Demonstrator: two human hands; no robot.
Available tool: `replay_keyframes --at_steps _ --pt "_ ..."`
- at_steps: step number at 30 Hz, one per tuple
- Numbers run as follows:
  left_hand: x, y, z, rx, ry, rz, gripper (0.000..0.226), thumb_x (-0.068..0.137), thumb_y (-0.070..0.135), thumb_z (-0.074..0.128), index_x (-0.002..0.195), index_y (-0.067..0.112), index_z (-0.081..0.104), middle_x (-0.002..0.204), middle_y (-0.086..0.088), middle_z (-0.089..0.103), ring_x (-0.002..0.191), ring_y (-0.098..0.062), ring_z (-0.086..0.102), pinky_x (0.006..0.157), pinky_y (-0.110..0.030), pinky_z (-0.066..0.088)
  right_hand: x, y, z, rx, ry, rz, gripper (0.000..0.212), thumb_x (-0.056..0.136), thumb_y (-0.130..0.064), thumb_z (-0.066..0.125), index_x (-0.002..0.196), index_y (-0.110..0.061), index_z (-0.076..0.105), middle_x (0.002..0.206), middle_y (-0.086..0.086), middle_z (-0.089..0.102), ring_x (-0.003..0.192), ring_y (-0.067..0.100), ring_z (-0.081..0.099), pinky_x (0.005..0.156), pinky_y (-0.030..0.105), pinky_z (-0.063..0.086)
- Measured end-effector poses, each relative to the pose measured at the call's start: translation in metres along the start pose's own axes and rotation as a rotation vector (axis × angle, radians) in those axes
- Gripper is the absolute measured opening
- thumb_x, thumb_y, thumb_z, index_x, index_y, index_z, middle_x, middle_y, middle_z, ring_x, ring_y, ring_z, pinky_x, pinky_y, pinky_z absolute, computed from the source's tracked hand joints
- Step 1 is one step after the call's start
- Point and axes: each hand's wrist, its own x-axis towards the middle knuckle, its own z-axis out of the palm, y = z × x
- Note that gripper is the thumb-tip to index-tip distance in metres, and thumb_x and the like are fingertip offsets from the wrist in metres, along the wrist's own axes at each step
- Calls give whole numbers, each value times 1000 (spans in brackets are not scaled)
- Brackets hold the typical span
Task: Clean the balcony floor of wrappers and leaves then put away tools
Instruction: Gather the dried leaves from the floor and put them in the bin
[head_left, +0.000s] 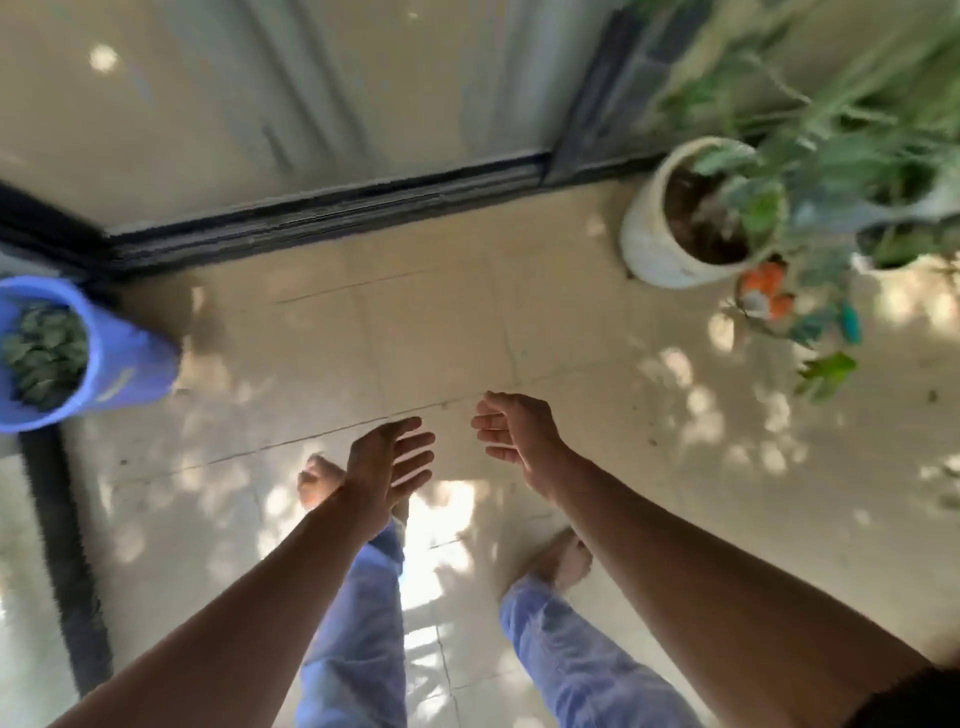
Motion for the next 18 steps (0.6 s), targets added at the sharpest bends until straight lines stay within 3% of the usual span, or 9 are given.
replay_keyframes --at_steps 6,8,12,16,18 --pt "-38 -66 162 555 -100 62 22 104 22 51 110 15 71 107 -12 75 95 -29 69 83 -36 54 -37 57 -188 269 154 29 25 100 -27 61 110 -7 72 104 13 77 90 26 70 80 35 55" --pt "-47 -90 215 726 -152 91 18 103 22 54 107 16 70 103 -12 73 86 -25 65 76 -31 51 -46 73 -243 366 210 43 25 99 -24 62 111 -5 72 105 16 77 86 26 69 74 32 52" --pt "-59 -132 317 963 -259 116 19 104 17 50 109 14 69 95 -10 67 82 -22 58 65 -25 41 -59 103 -339 560 301 85 12 100 -17 60 95 -9 67 85 12 67 74 20 57 62 26 39" --pt "-62 -168 421 1140 -385 72 23 102 16 52 82 25 55 84 -9 47 65 -15 41 59 -24 27 -58 136 -416 701 428 93 7 95 -17 66 90 -13 70 82 9 70 74 21 61 64 27 45" --pt "-60 -185 467 1215 -413 91 17 99 18 57 84 23 60 83 -7 55 65 -18 48 61 -26 34 -55 149 -447 760 482 67 8 95 -17 68 88 -14 70 79 9 69 70 22 61 63 27 44"
